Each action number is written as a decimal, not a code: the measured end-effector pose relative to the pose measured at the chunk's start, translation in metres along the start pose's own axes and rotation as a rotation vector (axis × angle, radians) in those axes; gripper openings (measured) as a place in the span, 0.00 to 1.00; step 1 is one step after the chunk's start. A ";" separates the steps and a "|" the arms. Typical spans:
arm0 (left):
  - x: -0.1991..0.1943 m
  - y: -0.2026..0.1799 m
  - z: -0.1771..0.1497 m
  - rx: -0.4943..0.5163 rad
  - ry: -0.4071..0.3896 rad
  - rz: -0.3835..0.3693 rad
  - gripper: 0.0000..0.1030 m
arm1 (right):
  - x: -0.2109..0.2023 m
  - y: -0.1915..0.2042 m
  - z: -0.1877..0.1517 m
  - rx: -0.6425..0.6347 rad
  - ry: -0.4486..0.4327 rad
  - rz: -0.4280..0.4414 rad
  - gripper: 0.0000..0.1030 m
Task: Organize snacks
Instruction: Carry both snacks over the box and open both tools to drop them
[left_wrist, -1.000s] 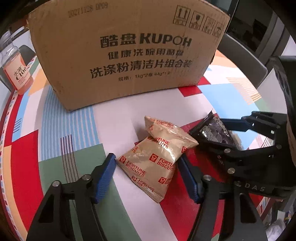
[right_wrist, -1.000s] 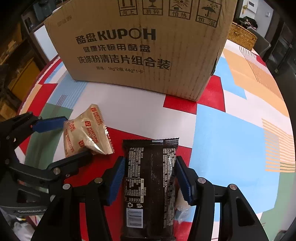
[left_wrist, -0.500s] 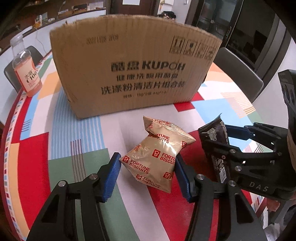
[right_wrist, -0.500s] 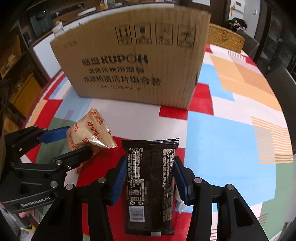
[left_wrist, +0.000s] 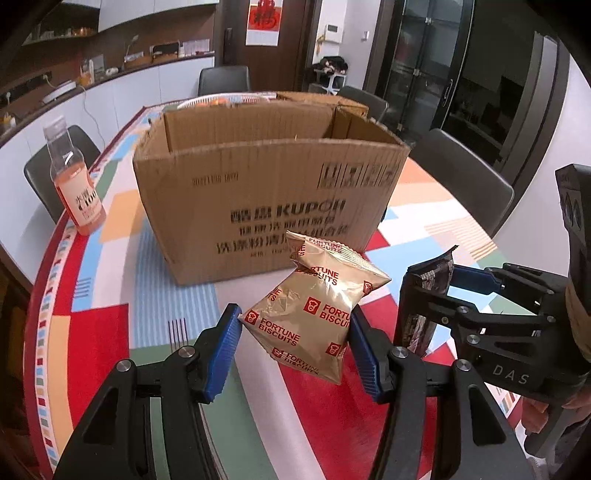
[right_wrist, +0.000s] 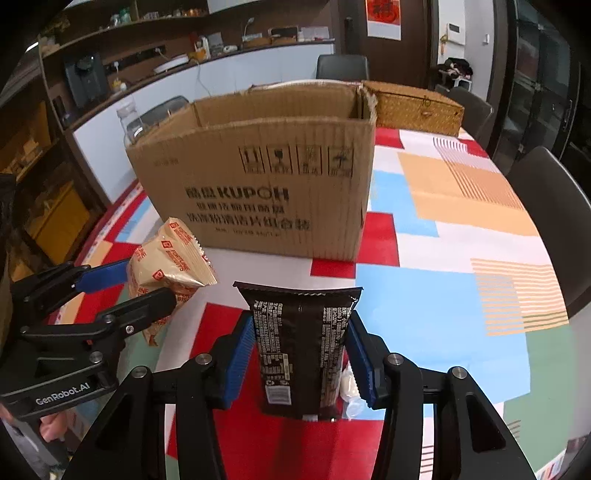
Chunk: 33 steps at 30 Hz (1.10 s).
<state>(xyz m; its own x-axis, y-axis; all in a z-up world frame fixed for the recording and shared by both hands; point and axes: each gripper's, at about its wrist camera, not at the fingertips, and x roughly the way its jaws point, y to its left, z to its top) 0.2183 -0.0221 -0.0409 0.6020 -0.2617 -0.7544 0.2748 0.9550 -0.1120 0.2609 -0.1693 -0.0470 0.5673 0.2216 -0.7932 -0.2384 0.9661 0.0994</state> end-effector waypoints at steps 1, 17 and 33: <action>-0.002 -0.001 0.001 0.001 -0.006 0.000 0.55 | -0.002 0.000 0.001 0.000 -0.009 -0.001 0.48; -0.039 -0.003 0.041 0.020 -0.150 0.027 0.55 | -0.046 0.006 0.042 -0.013 -0.183 0.000 0.48; -0.070 0.017 0.111 0.027 -0.300 0.112 0.55 | -0.081 0.016 0.125 -0.062 -0.371 -0.001 0.48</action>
<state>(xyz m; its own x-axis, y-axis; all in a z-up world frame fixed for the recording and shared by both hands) 0.2636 -0.0027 0.0818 0.8228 -0.1883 -0.5363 0.2114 0.9772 -0.0188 0.3095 -0.1548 0.0933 0.8120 0.2651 -0.5200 -0.2787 0.9589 0.0537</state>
